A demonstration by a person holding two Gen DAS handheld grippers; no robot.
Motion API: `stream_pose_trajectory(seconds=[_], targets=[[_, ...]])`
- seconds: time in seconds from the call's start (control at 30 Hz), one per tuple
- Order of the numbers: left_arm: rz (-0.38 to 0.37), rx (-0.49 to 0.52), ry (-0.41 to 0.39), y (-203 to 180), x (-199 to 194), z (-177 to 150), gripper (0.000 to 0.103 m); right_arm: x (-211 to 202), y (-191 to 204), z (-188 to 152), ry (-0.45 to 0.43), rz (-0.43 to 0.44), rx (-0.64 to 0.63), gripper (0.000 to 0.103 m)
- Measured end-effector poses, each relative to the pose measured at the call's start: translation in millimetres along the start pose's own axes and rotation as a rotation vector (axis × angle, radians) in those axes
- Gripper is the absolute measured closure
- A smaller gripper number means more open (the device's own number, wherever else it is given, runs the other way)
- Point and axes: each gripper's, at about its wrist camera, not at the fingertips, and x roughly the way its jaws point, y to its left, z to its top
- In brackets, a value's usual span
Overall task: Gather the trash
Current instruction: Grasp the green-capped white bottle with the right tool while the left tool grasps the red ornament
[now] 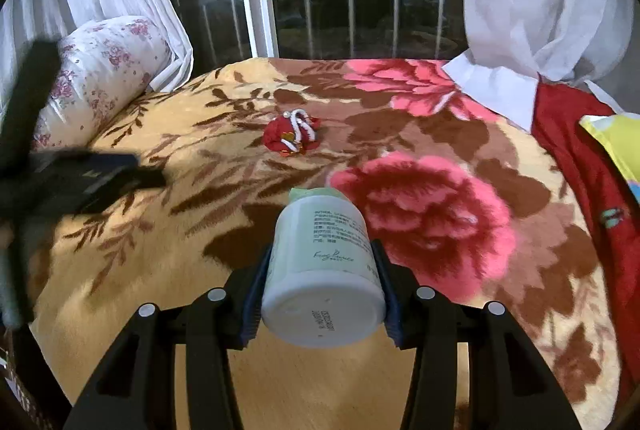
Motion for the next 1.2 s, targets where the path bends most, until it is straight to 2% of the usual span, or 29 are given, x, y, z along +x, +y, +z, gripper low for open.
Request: stream_pose_trajectory(seconds=[0.27,0.4,0.5,0.57,0.6,0.63,0.73,0.93,1.2], targets=[[0.051,-0.060,0.007,-12.3,71.4,62.6,0.028,-13.0,-12.3,-17.3,-0.015,-0.030,-0.011,0.055],[0.126,-0.027,0.014,-19.5,100.3,78.2,0.028,-15.4,-20.3,-21.9,-0.023,-0.029,0.004,0.055],[0.145,-0.021,0.020,-18.5,118.5,82.4,0.029,-18.4,-21.7,-22.1,-0.035,-0.027,0.007,0.055],[0.135,-0.010,0.009,-17.0,125.1,81.8,0.045,-18.9,-21.5,-21.6,-0.039,-0.027,0.007,0.055],[0.121,0.000,0.012,-16.8,127.2,81.5,0.061,-18.4,-20.8,-21.4,-0.041,-0.028,0.003,0.055],[0.112,0.011,0.020,-16.4,128.4,79.5,0.063,-17.7,-20.1,-21.3,-0.040,-0.028,-0.001,0.055],[0.112,0.042,0.001,-19.4,121.6,74.7,0.067,-17.0,-19.5,-22.2,-0.041,-0.029,-0.002,0.055],[0.082,0.048,-0.015,-15.1,88.6,56.2,0.068,-20.1,-13.9,-22.9,-0.046,-0.033,-0.001,0.055],[0.083,0.053,-0.076,3.8,16.4,11.2,0.068,-38.9,11.7,-27.0,-0.049,-0.027,-0.017,0.055]])
